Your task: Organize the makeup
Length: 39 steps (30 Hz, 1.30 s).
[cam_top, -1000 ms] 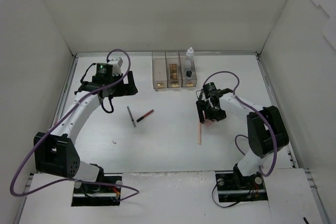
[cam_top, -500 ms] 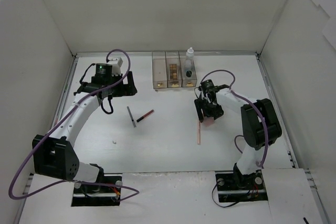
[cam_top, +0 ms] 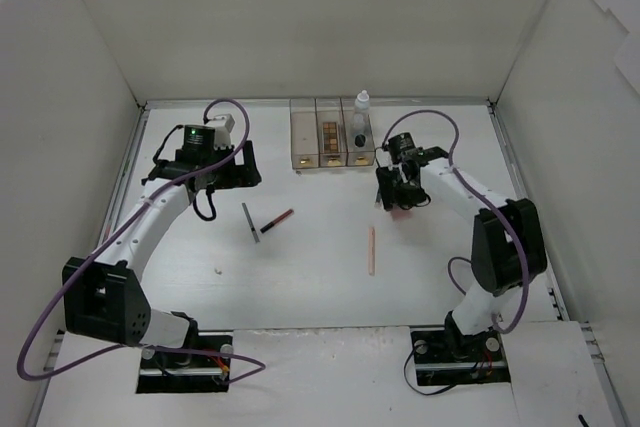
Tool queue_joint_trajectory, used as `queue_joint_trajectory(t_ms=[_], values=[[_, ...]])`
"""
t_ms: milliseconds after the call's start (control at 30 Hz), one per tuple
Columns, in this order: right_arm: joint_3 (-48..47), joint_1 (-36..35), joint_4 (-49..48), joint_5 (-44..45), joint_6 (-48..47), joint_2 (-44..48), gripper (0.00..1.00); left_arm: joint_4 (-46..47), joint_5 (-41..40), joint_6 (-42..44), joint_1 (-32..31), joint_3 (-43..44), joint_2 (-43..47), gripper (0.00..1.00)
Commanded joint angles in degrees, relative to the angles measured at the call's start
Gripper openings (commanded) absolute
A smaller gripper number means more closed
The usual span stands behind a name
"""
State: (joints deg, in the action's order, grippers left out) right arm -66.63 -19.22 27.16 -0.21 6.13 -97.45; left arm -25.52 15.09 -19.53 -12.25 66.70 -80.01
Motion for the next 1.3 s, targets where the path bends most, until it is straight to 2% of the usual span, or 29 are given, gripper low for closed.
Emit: queue_joint_trajectory(t_ms=[0,133,467,667,733,833,867,1067,1267], values=[[-11.46,-1.87,-0.26,-1.01,1.07,7.62,0.05,1.09,-0.85,0.11,0.21,-0.25,3.45,0.94],[-23.34,-3.36,-0.88,-2.77,2.39,2.81,0.06,-0.05,-2.43,-0.07,0.74,-2.27,6.08,0.94],[-55.23,-4.07,-1.23,-9.11,7.31,-21.61,0.09,-4.27,-4.63,1.24,2.93,-7.63,11.89,0.94],[-66.06,-4.59,-1.67,-9.11,8.99,-32.17,0.16,-4.72,-5.69,2.04,3.46,-11.14,16.54,0.94],[-67.74,-4.68,-2.02,-8.85,9.25,-33.94,0.19,-4.45,-5.6,2.04,3.46,-12.11,17.51,0.95],[-69.42,-4.77,-2.55,-8.41,9.6,-36.49,0.29,-4.36,-5.51,1.95,3.46,-12.2,17.52,0.95],[-69.6,-4.68,-2.72,-8.23,9.78,-37.28,0.38,-4.45,-5.6,1.95,3.46,-12.12,17.43,0.95],[-69.34,-4.68,-3.43,-8.93,9.78,-38.25,0.59,-3.93,-5.16,2.13,3.46,-12.12,16.64,0.95],[-65.12,-4.86,-3.87,-7.7,9.08,-34.39,0.66,-3.4,-4.28,2.3,3.46,-11.68,14.8,0.95]])
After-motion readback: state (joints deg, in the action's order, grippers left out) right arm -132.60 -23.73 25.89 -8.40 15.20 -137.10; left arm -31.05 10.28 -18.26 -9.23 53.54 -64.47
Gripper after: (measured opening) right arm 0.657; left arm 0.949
